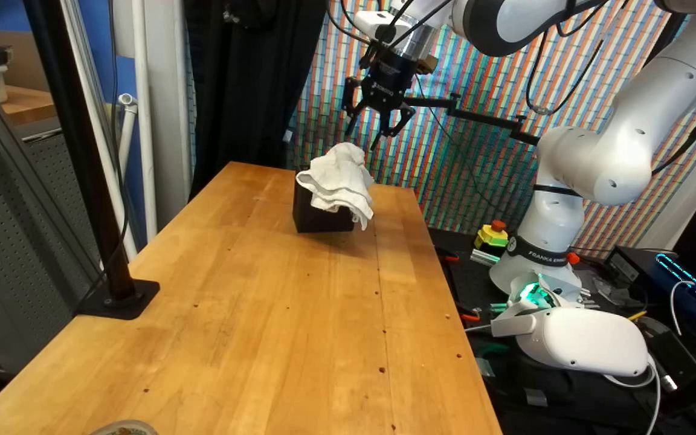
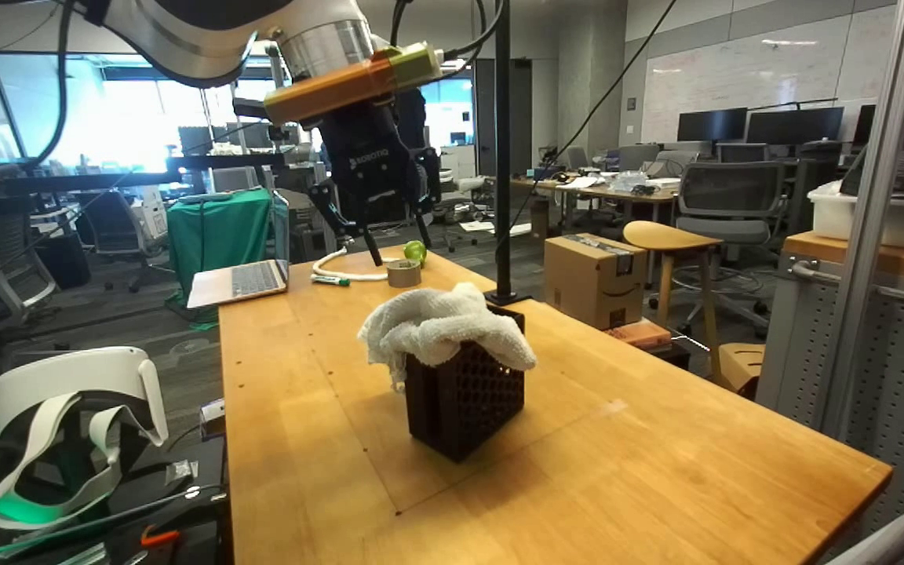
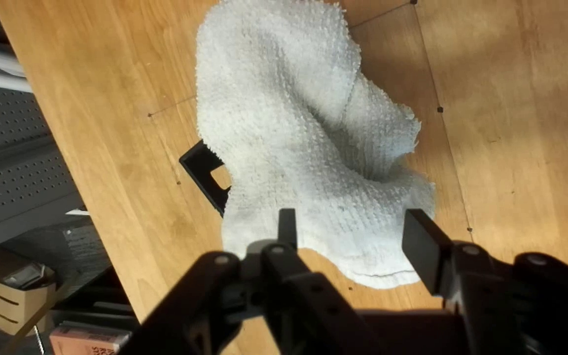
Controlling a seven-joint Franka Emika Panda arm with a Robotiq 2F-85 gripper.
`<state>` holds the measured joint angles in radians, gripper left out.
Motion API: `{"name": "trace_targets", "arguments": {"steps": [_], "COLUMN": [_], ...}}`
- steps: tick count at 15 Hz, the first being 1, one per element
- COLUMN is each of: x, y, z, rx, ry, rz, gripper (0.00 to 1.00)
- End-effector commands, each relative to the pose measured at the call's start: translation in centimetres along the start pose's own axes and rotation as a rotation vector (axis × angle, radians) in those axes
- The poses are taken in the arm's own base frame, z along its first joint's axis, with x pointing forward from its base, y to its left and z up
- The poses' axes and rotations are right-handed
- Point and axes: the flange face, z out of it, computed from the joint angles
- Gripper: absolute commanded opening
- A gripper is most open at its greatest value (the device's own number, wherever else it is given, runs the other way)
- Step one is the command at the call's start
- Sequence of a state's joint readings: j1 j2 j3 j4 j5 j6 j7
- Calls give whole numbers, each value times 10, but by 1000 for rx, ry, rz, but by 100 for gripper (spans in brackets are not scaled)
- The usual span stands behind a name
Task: Put the white towel in the black box
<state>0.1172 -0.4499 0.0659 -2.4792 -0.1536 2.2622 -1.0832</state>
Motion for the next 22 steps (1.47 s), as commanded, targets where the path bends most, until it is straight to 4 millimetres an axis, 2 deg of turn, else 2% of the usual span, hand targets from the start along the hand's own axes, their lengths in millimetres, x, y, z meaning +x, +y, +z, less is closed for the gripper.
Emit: {"name": "trace_targets", "arguments": {"steps": [1,4,7,11,14,19,22], "x": [6,10,14,10,0,-12,-5], "y": [-4,-7,-9,-10,-11,-10,-8], "z": [6,20,37,56,66,64,61], "rx": [0,26,71,119,138,127,63], "ry": [-5,1,-20,-59,-97,-135,-170], "rz": [-9,-34,-57,-51,-38,-25,-44], "gripper": [29,8,2,8,7,7,8]}}
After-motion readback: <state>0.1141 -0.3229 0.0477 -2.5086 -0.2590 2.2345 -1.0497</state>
